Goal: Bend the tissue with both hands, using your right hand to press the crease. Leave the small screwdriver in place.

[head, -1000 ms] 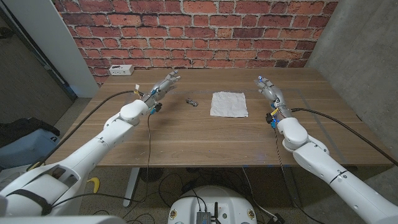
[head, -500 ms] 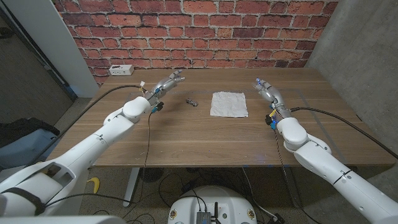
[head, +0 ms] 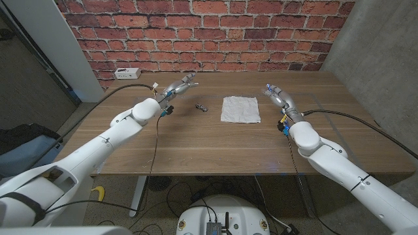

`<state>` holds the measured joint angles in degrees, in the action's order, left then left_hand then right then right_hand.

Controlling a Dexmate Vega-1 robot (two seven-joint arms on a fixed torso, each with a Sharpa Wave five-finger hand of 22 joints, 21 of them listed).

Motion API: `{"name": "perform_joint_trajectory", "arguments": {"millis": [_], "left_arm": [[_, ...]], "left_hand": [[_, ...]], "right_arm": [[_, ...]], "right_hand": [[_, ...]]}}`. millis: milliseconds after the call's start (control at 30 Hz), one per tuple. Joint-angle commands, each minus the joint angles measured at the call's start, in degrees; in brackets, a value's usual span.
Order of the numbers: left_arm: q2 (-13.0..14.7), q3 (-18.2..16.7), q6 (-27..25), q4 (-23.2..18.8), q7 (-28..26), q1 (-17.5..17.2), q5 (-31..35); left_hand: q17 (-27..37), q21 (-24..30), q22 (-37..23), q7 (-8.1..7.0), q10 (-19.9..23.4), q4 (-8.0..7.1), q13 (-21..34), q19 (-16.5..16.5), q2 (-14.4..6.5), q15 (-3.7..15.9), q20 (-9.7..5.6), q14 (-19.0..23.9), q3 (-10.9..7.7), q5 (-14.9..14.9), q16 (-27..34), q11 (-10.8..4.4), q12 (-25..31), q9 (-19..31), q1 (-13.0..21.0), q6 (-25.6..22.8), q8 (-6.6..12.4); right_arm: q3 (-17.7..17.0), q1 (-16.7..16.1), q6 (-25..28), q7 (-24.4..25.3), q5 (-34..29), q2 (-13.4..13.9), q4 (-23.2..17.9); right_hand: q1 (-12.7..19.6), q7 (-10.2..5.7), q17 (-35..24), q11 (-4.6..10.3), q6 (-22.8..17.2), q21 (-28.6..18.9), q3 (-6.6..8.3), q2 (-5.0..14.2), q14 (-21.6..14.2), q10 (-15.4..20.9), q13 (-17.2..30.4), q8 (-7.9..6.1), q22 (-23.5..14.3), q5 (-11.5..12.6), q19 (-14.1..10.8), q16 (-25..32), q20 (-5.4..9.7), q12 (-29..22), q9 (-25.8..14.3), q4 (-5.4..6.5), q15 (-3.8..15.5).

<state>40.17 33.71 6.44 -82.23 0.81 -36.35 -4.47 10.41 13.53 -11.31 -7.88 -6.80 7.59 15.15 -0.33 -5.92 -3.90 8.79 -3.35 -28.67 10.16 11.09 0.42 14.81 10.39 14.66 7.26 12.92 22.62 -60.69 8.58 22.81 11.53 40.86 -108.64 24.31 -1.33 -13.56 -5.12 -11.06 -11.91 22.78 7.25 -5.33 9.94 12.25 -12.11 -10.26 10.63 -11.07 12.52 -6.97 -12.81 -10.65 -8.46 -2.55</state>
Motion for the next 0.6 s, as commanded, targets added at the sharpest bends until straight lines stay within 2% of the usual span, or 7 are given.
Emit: {"name": "perform_joint_trajectory", "arguments": {"millis": [33, 500, 600], "left_arm": [[0.6, 1.6, -2.2, -1.2, 0.4, 1.4, 4.5], [1.8, 2.8, -3.7, -3.3, 2.3, 1.9, 7.4], [2.0, 2.9, -3.9, -3.8, 2.7, 1.9, 7.9]], "left_hand": [[0.1, -0.4, -0.3, -0.09, -0.1, 0.03, 0.1, -0.7, -0.6, -0.10, 0.18, -0.2, -0.35, 0.4, -0.1, 0.29, -0.2, 0.0, 0.2, -0.1, -0.27], [0.1, -0.7, -0.3, -0.05, 0.7, 0.03, -0.2, -1.4, -0.4, 0.03, -0.12, -0.5, -0.35, 0.4, -0.2, 0.09, -0.1, 0.0, 0.1, -1.1, -0.33], [0.1, -0.6, -0.3, 0.25, 1.0, 0.04, -0.4, -1.4, -0.4, 0.02, -0.14, -0.5, -0.34, 0.4, -0.2, 0.10, 0.0, 0.0, 0.1, -1.8, -0.19]], "right_arm": [[2.2, 2.0, 6.8, -0.4, -2.6, 1.3, -2.0], [5.5, 4.4, 14.5, -0.5, -6.6, 2.2, -4.9], [6.1, 4.9, 16.4, -0.7, -7.4, 2.5, -5.7]], "right_hand": [[0.0, -0.05, -0.1, 0.04, -0.9, -0.3, 0.31, 0.62, -0.6, 0.7, 0.0, -0.20, -0.1, 0.3, -0.3, 0.3, -0.07, -0.4, -0.2, 0.29, 0.15], [0.5, -0.03, 0.2, 0.11, -1.7, -0.4, 0.57, 0.97, -1.1, 1.5, -0.2, -0.23, -0.1, 0.4, -0.7, 0.4, 0.04, -0.5, -0.2, 0.12, 0.63], [0.7, 0.02, 0.3, 0.49, -1.8, -0.4, 0.64, 1.06, -1.3, 1.7, -0.2, -0.22, -0.1, 0.5, -0.8, 0.5, 0.06, -0.5, -0.2, 0.08, 0.70]]}}
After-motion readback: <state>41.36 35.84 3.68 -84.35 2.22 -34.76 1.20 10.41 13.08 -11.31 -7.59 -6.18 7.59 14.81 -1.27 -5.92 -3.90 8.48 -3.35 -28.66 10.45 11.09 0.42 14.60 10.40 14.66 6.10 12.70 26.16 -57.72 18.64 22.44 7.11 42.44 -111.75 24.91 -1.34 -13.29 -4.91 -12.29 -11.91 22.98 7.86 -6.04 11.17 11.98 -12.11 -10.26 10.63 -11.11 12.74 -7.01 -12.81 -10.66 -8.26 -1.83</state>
